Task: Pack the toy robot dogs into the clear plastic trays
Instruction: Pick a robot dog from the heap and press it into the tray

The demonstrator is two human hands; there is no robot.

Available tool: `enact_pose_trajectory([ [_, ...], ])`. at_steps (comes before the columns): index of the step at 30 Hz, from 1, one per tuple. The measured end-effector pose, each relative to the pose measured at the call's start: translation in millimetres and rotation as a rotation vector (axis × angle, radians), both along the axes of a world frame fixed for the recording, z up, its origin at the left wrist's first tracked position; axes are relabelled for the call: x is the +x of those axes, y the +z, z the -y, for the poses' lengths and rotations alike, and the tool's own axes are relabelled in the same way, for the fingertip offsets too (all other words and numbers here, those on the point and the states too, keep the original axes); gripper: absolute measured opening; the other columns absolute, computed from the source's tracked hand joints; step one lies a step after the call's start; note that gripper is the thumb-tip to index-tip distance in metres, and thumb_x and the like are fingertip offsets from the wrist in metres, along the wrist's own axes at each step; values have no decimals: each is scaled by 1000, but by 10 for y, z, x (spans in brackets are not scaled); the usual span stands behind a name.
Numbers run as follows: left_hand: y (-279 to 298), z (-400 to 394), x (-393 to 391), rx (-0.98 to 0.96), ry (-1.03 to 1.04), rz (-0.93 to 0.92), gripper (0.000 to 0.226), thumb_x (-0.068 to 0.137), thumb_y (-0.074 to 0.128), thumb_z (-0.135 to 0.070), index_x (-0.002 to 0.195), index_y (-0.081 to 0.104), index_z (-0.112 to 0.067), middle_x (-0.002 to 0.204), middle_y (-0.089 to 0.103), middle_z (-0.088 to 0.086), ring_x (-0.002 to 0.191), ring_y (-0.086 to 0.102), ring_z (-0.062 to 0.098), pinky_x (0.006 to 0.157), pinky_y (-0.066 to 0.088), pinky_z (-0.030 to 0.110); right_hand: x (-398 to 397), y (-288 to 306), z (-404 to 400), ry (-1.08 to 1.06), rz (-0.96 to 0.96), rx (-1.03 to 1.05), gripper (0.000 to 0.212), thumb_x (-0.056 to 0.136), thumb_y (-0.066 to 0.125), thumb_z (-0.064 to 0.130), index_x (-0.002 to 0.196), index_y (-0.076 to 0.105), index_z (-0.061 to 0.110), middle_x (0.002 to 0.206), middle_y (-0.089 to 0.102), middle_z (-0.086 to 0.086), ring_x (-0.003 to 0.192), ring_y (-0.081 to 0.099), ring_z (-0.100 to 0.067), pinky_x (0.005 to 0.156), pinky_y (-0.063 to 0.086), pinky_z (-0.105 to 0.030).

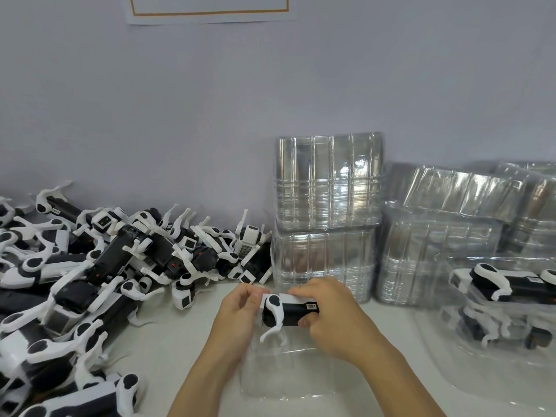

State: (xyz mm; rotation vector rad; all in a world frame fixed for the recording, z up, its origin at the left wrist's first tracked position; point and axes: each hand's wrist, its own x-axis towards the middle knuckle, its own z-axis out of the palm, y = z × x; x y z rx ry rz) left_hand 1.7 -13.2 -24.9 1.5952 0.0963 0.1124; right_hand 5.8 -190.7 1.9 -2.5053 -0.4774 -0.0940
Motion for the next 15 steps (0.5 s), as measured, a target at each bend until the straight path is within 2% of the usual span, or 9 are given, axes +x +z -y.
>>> enact_pose_trajectory([
  [2, 2, 5, -4, -19, 16, -20, 44, 106, 47, -13, 72, 71, -29, 80, 72, 1, 84, 63, 25, 85, 52, 50, 0, -3, -5, 0, 4, -7, 34, 80, 60, 5, 81, 53, 38, 97, 53, 7, 100, 46, -19, 83, 49, -43],
  [4, 16, 14, -14, -55, 21, -42, 41, 106, 48, -14, 75, 73, -25, 81, 73, 6, 84, 65, 30, 89, 53, 63, 3, -5, -9, 0, 7, -11, 32, 79, 60, 5, 79, 52, 35, 94, 51, 7, 98, 46, -21, 81, 50, -44],
  [7, 33, 12, -29, -100, 23, -66, 39, 105, 49, -12, 76, 74, -21, 84, 73, 9, 85, 65, 32, 92, 48, 71, 15, -1, 6, 11, -10, 19, 26, 80, 61, 4, 87, 60, 29, 96, 53, 7, 99, 47, -20, 83, 50, -45],
  [9, 42, 3, -39, -134, 7, -67, 34, 103, 52, -10, 78, 75, -17, 87, 74, 11, 86, 65, 31, 95, 47, 71, 27, 3, 25, 25, -16, 54, 28, 81, 64, 3, 90, 64, 29, 95, 55, 7, 97, 49, -19, 85, 50, -44],
  [12, 54, -5, -53, -156, -5, -63, 33, 100, 57, -9, 74, 75, -18, 95, 75, 10, 86, 66, 27, 96, 48, 63, 34, -1, 46, 27, -9, 75, 32, 80, 65, 2, 94, 68, 31, 95, 58, 8, 97, 51, -16, 85, 50, -41],
  [15, 58, -5, -61, -133, -7, -50, 32, 98, 59, -8, 72, 75, -17, 95, 77, 5, 86, 68, 24, 93, 52, 54, 39, -17, 54, 16, -6, 63, 36, 80, 65, 2, 101, 69, 31, 99, 59, 9, 100, 50, -16, 87, 50, -41],
])
